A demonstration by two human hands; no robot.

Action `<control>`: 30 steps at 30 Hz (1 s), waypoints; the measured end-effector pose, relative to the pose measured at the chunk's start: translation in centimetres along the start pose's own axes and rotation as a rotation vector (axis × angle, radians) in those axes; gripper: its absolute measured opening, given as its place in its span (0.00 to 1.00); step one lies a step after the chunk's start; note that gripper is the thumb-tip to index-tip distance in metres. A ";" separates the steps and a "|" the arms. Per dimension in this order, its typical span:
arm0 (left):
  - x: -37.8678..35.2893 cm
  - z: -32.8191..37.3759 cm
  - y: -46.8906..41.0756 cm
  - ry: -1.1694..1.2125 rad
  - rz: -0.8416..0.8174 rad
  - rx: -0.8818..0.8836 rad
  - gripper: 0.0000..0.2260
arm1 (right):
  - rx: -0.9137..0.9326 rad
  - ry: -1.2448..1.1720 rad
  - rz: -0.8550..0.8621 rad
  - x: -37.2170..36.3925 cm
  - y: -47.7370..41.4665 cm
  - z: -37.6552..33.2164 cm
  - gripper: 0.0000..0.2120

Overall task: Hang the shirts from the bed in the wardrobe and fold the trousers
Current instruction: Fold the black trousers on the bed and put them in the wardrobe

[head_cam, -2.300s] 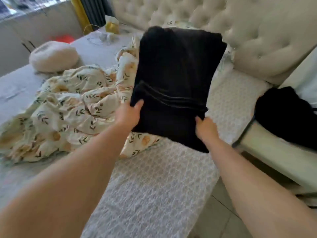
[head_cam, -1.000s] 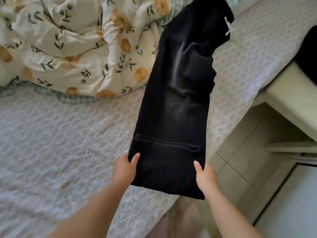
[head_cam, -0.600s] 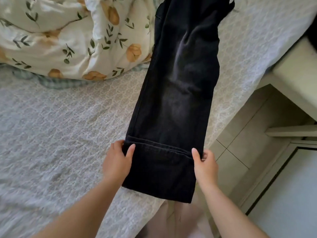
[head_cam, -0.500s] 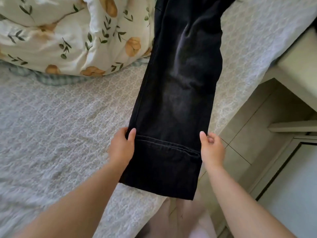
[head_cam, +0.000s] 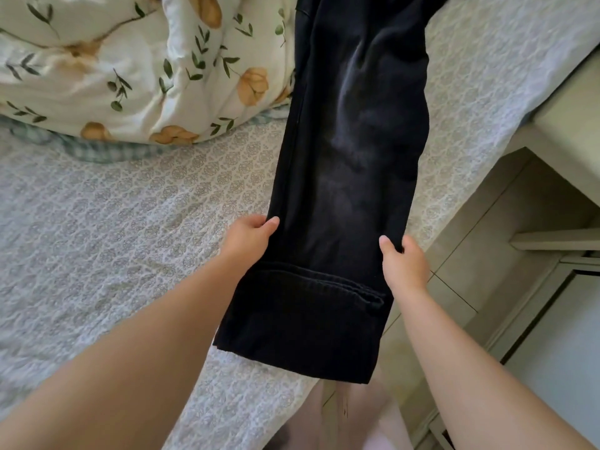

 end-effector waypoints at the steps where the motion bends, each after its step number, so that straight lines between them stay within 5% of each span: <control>1: 0.2 0.1 -0.2 0.053 -0.028 0.021 0.12 | -0.003 -0.024 -0.030 0.1 -0.1 0.0 0.14; 4: 0.7 -0.7 -0.6 0.184 0.071 0.067 0.06 | -0.068 -0.062 0.041 0.8 -0.8 0.6 0.18; 7: 0.5 -1.6 -0.7 0.121 0.197 0.082 0.10 | -0.183 -0.062 0.099 0.7 -1.5 0.8 0.20; 12: 0.0 -1.6 -0.7 -0.125 0.251 -0.054 0.10 | -0.056 -0.064 0.092 -0.1 -0.7 0.9 0.08; 16: 0.4 -2.9 0.5 -0.180 0.236 -0.119 0.16 | 0.015 -0.176 0.046 0.5 0.8 2.5 0.18; 21: -0.4 -2.8 1.1 -0.137 0.311 -0.064 0.15 | -0.054 -0.239 0.133 0.2 1.2 2.1 0.18; 26: -0.7 -5.0 4.2 -0.030 0.275 -0.060 0.26 | -0.080 -0.320 0.009 0.3 3.9 3.0 0.19; 30: -0.4 -8.1 7.3 -0.107 0.228 -0.084 0.24 | -0.073 -0.170 -0.103 0.0 6.9 5.8 0.18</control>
Point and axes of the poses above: each hand's wrist, its own y-axis away from the middle knuckle, its own x-axis out of the back of the hand, z = x × y, the point moved 1 cm from there along -y, towards the middle knuckle, and after that the axes turned 5 degrees about z, right-handed, at the moved point
